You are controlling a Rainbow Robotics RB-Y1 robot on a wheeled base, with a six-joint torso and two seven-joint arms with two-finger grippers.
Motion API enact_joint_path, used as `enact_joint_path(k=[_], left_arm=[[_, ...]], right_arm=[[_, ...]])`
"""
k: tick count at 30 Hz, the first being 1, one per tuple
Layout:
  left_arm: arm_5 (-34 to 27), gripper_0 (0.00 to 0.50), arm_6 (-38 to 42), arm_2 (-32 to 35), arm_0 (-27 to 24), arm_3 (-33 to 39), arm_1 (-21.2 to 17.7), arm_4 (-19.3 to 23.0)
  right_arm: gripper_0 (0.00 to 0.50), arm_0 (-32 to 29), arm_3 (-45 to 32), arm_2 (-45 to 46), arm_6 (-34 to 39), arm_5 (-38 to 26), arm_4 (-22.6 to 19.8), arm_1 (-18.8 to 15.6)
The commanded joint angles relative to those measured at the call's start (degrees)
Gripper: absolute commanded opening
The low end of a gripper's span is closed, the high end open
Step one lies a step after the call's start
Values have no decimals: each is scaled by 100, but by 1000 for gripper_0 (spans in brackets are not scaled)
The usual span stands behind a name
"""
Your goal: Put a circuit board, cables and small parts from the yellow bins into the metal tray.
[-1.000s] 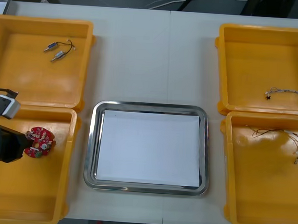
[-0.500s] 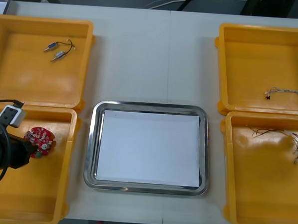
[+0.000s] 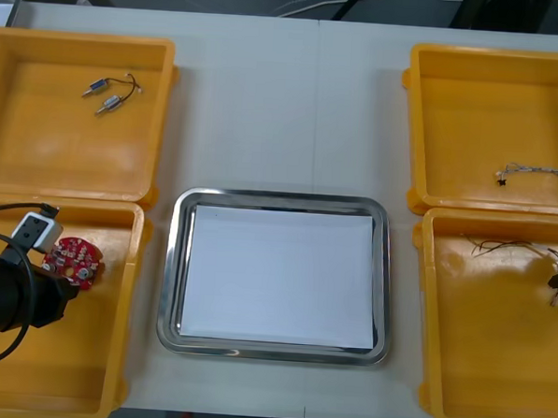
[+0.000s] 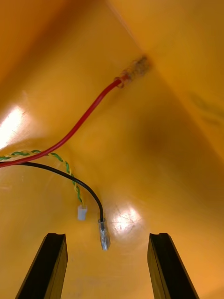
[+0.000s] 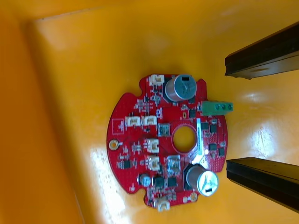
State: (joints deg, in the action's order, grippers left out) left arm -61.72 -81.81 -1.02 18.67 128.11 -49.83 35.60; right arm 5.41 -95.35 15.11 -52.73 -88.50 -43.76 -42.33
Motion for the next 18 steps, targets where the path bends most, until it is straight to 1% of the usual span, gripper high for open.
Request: enact_joint_path(k=[1,11,18], left_arm=[[257,500,-441,-355,-118,-155,52,-150],[283,500,-406,-530,-144,-190,52,-369],[283,500,-353,-557,-214,-190,52,-378]], right_arm=[[500,-119,-45,-202,-79,52,104,67],[500,-198,-45,-430,-79,281,183,67],[500,-198,-45,-500,-79,290,218,58]])
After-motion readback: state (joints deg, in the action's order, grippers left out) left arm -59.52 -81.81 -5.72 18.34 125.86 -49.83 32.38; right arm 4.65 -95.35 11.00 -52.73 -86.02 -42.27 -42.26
